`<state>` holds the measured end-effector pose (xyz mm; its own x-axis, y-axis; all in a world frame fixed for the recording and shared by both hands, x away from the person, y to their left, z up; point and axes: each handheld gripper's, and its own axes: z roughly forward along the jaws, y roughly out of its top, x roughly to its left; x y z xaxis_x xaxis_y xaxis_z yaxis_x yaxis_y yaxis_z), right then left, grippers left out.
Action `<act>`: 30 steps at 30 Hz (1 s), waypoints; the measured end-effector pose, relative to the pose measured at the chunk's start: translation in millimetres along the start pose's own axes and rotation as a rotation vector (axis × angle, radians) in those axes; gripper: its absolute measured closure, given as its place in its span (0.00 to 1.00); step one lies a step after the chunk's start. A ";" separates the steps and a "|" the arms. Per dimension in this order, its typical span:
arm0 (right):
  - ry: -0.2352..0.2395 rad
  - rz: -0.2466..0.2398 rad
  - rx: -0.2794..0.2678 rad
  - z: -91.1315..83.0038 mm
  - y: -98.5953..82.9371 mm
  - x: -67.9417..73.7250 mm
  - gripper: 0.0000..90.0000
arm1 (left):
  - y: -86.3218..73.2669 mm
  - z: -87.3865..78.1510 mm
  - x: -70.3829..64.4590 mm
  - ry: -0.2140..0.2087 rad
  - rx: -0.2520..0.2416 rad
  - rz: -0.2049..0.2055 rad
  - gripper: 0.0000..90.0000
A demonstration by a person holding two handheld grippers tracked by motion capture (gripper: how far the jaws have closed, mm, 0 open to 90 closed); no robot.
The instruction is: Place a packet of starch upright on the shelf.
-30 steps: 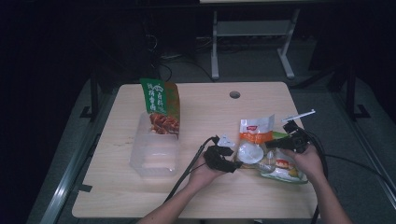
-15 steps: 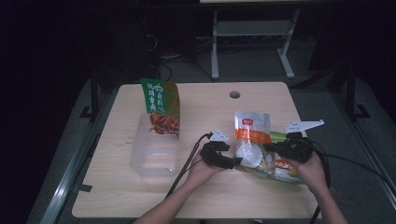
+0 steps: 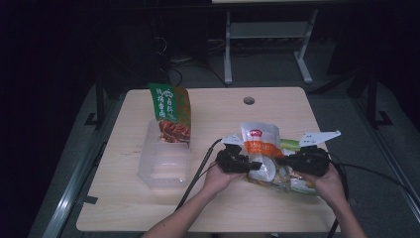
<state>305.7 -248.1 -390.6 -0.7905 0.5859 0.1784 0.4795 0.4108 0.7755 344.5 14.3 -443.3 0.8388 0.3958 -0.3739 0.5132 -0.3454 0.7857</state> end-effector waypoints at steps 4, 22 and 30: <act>0.001 0.014 -0.003 4.4 0.3 -1.0 0.99 | -4.7 -8.0 -2.6 0.034 -0.007 -0.010 0.88; 0.016 0.022 -0.005 36.2 9.4 10.2 0.92 | -18.6 -43.3 -9.3 0.204 -0.005 0.080 0.97; 0.034 0.028 0.069 45.5 21.8 12.0 0.84 | -20.5 -43.5 -15.5 0.217 0.002 0.116 0.97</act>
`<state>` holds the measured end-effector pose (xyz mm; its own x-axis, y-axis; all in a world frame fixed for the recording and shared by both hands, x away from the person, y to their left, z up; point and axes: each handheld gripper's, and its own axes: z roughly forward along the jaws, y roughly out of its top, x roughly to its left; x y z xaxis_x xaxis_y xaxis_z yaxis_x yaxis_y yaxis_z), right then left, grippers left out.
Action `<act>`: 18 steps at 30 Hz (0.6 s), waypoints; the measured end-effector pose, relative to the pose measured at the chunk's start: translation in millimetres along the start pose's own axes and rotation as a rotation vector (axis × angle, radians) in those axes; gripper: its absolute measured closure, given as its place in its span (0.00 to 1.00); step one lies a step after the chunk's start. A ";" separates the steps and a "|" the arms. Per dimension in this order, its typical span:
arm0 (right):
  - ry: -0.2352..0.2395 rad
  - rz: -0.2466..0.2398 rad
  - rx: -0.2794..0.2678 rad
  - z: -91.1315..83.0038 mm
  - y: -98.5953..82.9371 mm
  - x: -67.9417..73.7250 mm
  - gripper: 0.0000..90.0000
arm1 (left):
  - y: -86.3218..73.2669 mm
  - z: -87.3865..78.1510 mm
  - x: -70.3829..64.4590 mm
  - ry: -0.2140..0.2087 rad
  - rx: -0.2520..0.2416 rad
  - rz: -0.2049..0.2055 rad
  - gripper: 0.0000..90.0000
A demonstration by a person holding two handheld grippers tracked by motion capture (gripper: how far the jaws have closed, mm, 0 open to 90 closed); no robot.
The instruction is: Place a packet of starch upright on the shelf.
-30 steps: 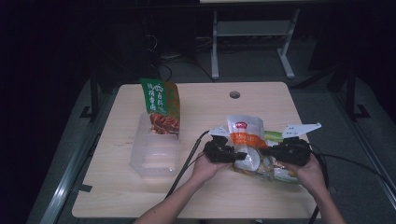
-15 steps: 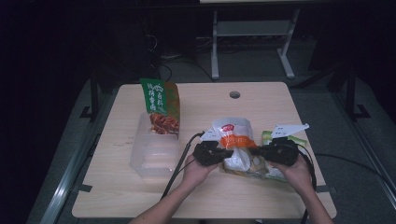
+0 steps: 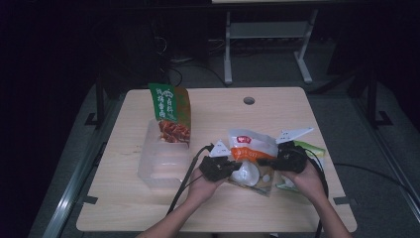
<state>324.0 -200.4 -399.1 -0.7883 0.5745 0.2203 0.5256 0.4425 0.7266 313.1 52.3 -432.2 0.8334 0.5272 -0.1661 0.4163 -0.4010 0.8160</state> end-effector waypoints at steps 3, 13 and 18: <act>0.005 0.001 0.030 5.4 4.0 2.3 0.78 | -0.8 0.0 -1.6 0.013 0.008 0.026 0.97; 0.012 0.009 0.050 6.2 3.7 2.3 0.99 | -3.7 -4.4 -0.8 0.009 0.003 0.025 0.94; 0.021 0.006 0.021 1.1 2.0 4.0 0.99 | -6.6 -11.5 -4.6 0.026 0.007 0.031 0.74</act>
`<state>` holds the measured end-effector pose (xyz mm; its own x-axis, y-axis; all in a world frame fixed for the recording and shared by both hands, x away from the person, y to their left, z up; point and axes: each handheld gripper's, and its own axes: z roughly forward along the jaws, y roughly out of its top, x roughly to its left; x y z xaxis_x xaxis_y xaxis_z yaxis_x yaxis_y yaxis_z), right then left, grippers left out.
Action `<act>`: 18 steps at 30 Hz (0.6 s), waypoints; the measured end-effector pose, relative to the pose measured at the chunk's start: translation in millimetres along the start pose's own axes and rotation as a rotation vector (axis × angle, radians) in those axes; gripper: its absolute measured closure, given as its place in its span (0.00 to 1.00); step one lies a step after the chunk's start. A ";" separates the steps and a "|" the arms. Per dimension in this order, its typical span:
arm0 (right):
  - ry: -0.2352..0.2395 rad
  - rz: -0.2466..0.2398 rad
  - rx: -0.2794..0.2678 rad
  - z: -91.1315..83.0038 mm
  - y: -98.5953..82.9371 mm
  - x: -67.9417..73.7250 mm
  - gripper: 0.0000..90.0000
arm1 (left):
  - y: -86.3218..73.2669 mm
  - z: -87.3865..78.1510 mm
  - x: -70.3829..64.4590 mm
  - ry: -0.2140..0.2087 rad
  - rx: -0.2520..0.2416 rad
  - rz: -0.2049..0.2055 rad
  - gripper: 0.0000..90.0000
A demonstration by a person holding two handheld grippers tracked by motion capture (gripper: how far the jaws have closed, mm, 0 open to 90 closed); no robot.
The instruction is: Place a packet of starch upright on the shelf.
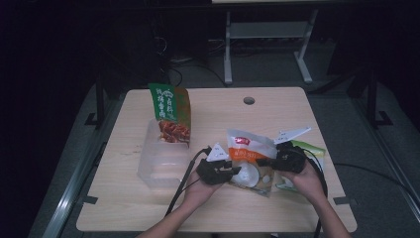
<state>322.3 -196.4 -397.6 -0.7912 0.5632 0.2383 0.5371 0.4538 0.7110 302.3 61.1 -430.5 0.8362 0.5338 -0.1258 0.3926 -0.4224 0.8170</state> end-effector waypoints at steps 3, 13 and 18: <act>0.006 -0.008 -0.025 -3.4 0.3 2.8 0.99 | -2.3 -4.3 -2.3 -0.026 0.000 -0.025 0.63; -0.032 -0.044 -0.042 -9.9 9.6 10.7 0.99 | -17.6 -20.4 -13.9 -0.002 0.014 0.030 0.46; -0.045 -0.058 -0.034 -10.0 17.4 14.3 1.00 | -26.6 -29.2 -17.9 -0.016 -0.006 0.038 0.40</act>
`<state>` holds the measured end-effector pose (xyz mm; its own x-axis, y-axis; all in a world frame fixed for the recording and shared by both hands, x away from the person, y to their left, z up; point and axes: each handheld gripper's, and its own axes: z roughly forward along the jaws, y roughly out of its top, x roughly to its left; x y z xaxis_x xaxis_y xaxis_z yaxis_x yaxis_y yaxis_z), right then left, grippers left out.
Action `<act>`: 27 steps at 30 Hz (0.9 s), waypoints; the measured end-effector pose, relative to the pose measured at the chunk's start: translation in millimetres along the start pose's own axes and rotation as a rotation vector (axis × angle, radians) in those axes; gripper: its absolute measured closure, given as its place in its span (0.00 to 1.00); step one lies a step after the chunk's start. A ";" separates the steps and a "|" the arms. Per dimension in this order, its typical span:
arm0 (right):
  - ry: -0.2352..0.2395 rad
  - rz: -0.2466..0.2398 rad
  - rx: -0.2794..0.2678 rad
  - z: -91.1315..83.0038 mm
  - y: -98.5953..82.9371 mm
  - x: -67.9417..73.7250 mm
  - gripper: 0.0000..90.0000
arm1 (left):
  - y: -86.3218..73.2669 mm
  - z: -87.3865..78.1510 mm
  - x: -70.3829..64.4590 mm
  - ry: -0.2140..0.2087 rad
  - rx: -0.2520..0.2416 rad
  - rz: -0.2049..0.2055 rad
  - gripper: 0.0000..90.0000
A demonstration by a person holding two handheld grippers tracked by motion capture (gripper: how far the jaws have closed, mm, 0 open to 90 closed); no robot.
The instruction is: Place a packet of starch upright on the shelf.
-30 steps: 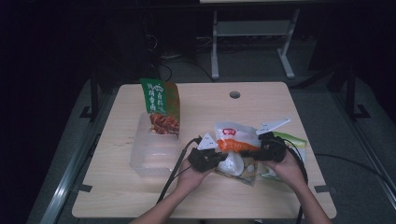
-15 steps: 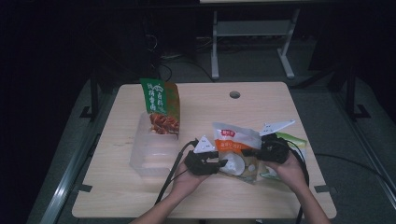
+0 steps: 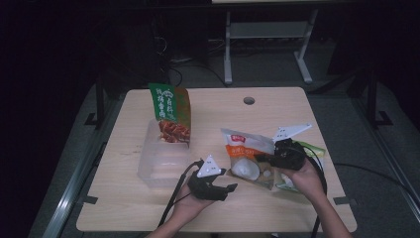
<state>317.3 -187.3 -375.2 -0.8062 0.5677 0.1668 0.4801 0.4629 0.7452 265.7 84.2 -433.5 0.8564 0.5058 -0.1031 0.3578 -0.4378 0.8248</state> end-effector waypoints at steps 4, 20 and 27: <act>0.002 -0.012 0.008 0.8 7.8 -0.3 1.00 | -7.1 -6.6 -6.2 0.002 -0.004 0.044 0.37; -0.010 -0.052 -0.023 8.2 41.1 7.6 1.00 | -16.6 -23.8 -16.6 -0.005 -0.034 0.071 0.35; -0.007 -0.057 -0.033 9.9 51.8 13.3 1.00 | -18.1 -25.8 -16.6 -0.005 -0.047 0.056 0.35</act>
<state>334.9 -149.0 -340.7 -0.8293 0.5460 0.1194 0.4219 0.4714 0.7745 235.4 102.8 -432.4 0.8764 0.4779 -0.0590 0.2918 -0.4296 0.8546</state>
